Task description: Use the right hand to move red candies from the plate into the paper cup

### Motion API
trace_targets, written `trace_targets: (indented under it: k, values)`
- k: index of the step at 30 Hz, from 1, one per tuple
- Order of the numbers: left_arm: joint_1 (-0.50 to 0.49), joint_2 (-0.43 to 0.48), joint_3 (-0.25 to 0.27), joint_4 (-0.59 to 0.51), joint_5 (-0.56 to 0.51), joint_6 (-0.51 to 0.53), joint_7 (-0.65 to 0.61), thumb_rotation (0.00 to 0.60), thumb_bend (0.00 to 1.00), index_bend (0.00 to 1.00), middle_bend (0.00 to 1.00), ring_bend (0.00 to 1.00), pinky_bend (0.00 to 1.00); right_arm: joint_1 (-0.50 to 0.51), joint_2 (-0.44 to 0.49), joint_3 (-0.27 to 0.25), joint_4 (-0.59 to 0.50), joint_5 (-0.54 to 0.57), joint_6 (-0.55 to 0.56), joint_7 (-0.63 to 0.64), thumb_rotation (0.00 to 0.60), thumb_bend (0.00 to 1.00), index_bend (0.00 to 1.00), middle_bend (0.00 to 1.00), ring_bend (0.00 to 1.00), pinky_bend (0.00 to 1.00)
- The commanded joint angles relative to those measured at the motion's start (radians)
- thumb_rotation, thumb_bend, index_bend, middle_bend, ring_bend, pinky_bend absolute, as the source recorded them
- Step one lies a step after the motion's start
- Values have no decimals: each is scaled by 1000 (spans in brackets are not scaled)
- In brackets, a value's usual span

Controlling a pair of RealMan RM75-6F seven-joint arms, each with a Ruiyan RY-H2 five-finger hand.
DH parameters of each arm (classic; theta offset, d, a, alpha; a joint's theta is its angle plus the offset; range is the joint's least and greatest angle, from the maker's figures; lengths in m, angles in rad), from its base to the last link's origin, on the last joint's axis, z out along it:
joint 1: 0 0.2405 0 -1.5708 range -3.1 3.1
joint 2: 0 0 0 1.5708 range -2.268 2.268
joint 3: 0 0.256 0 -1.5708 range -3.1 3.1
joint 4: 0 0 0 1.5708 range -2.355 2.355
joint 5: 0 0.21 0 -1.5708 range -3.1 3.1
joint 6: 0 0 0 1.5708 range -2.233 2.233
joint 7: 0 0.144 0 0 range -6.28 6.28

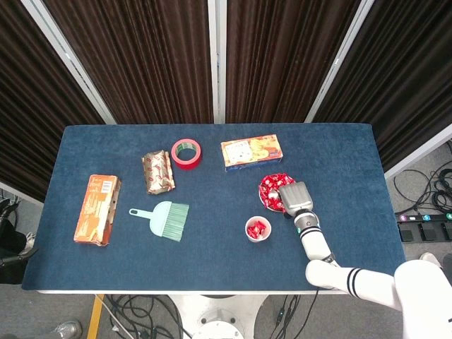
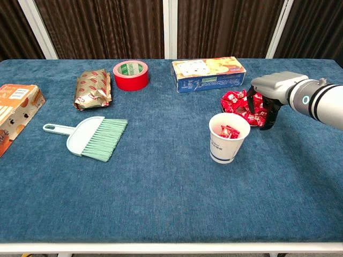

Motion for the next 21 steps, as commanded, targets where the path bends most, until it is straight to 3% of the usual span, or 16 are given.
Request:
trace_targets:
  k: [1, 21]
  values:
    - [0, 0, 2, 0, 1, -1, 0, 467, 92, 144, 137, 54, 191, 3, -2, 3, 5, 3, -5, 5, 600, 87, 474, 1000, 1000, 931]
    - [0, -1, 5, 8, 3, -6, -17, 466, 92, 144, 136, 54, 192, 29, -8, 11, 18, 26, -24, 19, 600, 90, 493, 1000, 1000, 935]
